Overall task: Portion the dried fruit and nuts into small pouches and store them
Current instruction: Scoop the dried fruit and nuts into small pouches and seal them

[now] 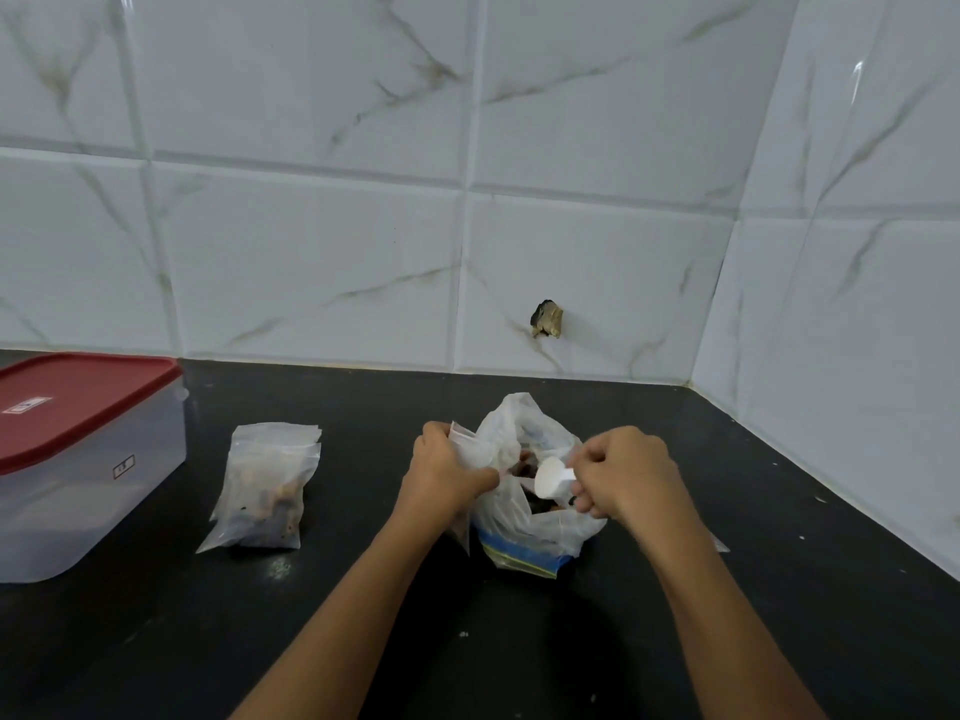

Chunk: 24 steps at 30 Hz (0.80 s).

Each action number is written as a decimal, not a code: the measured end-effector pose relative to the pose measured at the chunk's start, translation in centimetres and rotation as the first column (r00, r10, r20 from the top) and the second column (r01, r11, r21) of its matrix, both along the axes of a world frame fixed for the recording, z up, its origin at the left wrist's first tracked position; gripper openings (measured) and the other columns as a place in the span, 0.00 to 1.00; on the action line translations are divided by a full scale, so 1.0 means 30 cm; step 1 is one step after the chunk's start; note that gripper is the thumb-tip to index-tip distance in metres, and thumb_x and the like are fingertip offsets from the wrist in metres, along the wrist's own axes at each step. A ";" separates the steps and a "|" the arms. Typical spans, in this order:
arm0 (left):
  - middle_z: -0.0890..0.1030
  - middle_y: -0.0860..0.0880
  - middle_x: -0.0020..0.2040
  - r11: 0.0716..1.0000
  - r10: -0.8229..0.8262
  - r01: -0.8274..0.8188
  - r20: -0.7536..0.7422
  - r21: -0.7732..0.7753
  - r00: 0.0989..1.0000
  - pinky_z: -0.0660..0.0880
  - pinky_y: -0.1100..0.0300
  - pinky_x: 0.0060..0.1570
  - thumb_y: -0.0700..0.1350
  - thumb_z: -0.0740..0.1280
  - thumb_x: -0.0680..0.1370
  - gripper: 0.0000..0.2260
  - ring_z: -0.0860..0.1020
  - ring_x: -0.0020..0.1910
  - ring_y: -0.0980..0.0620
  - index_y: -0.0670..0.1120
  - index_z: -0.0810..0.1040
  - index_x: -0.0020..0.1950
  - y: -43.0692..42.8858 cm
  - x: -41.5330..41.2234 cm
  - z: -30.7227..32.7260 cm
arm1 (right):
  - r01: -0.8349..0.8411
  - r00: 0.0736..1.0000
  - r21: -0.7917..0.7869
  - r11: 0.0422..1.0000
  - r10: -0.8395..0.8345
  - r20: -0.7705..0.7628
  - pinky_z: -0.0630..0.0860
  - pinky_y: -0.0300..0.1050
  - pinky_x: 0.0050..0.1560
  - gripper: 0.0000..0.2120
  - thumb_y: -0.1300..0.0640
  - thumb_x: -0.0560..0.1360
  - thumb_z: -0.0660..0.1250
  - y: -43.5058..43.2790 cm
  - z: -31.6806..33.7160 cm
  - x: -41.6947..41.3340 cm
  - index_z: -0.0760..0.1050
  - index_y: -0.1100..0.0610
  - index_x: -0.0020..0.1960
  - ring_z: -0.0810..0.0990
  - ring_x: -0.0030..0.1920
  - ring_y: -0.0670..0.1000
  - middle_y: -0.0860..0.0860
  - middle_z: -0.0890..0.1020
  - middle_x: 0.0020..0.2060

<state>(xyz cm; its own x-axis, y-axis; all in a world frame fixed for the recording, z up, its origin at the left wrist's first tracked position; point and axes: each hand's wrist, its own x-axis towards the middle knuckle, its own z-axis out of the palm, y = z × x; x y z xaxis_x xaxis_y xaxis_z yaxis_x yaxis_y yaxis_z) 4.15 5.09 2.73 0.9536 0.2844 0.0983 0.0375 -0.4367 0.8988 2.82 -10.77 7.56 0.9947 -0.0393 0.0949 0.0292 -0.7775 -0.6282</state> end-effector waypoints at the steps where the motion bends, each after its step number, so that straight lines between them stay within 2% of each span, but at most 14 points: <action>1: 0.69 0.45 0.63 1.000 -0.001 0.001 -0.015 0.011 1.000 0.73 0.48 0.59 0.42 0.72 0.70 0.30 0.73 0.59 0.45 0.44 0.61 0.67 0.003 0.002 0.000 | 0.000 1.000 -0.102 0.995 -0.001 -0.009 0.80 0.50 0.52 0.11 0.61 0.75 0.61 0.008 -0.003 -0.003 0.80 0.57 0.52 0.82 0.48 0.56 0.57 0.83 0.47; 4: 0.71 0.44 0.62 0.998 -0.004 0.005 -0.021 0.059 1.000 0.73 0.47 0.59 0.40 0.70 0.70 0.28 0.73 0.58 0.44 0.43 0.62 0.66 0.005 0.002 -0.003 | 0.014 0.999 -0.343 0.939 0.001 0.043 0.74 0.42 0.49 0.13 0.61 0.77 0.59 0.023 -0.001 -0.019 0.77 0.55 0.58 0.78 0.53 0.54 0.55 0.78 0.54; 9: 0.72 0.45 0.60 0.995 0.040 -0.044 0.052 0.086 0.998 0.73 0.52 0.55 0.37 0.68 0.70 0.24 0.72 0.53 0.49 0.43 0.65 0.64 0.010 0.000 -0.008 | -0.020 1.000 -0.515 0.857 0.028 0.008 0.72 0.42 0.51 0.17 0.65 0.78 0.58 0.024 0.006 -0.025 0.74 0.54 0.63 0.76 0.56 0.54 0.54 0.74 0.58; 12: 0.71 0.46 0.61 0.996 0.029 -0.035 0.065 0.088 0.997 0.72 0.54 0.54 0.39 0.68 0.71 0.25 0.71 0.52 0.51 0.44 0.63 0.65 0.003 -0.005 -0.010 | -0.103 0.995 -0.535 0.838 0.078 -0.068 0.73 0.41 0.52 0.17 0.64 0.77 0.59 0.021 0.023 -0.010 0.74 0.53 0.64 0.77 0.56 0.53 0.54 0.74 0.59; 14: 0.70 0.46 0.63 0.995 0.016 -0.021 0.053 0.094 0.998 0.72 0.52 0.57 0.43 0.69 0.72 0.27 0.72 0.56 0.48 0.44 0.62 0.67 -0.003 -0.009 -0.011 | -0.174 0.982 -0.536 0.826 0.106 -0.156 0.73 0.43 0.56 0.18 0.63 0.78 0.59 0.027 0.035 -0.006 0.72 0.51 0.66 0.76 0.58 0.54 0.55 0.73 0.61; 17: 0.67 0.46 0.66 0.991 -0.041 0.037 0.027 0.125 0.999 0.70 0.51 0.62 0.49 0.71 0.72 0.31 0.71 0.63 0.46 0.44 0.60 0.68 -0.014 -0.008 -0.015 | -0.191 0.981 -0.524 0.830 0.142 -0.133 0.74 0.43 0.55 0.16 0.62 0.78 0.59 0.043 0.026 -0.015 0.74 0.52 0.64 0.76 0.57 0.54 0.55 0.73 0.61; 21: 0.64 0.44 0.66 0.991 -0.125 0.125 0.003 0.042 0.992 0.72 0.53 0.59 0.41 0.69 0.73 0.29 0.70 0.57 0.49 0.44 0.58 0.69 -0.027 -0.008 -0.025 | -0.177 0.984 -0.425 0.888 0.162 -0.071 0.74 0.42 0.52 0.17 0.62 0.77 0.59 0.052 -0.004 -0.020 0.76 0.50 0.62 0.78 0.55 0.54 0.55 0.75 0.60; 24: 0.63 0.45 0.65 0.988 -0.142 0.142 0.003 -0.051 0.990 0.73 0.54 0.59 0.37 0.67 0.73 0.29 0.69 0.59 0.49 0.45 0.58 0.69 -0.028 -0.014 -0.029 | -0.152 0.988 -0.361 0.920 0.146 -0.045 0.74 0.42 0.53 0.18 0.63 0.77 0.59 0.051 -0.007 -0.023 0.76 0.50 0.62 0.78 0.55 0.54 0.54 0.74 0.61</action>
<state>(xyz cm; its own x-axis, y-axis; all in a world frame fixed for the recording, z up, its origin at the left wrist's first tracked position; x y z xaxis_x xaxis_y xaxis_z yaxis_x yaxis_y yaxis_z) 3.73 4.26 1.87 0.9848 0.1504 0.0866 -0.0212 -0.3911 0.9201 2.15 -9.24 7.35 0.9880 0.1433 0.0580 0.1542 -0.9394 -0.3061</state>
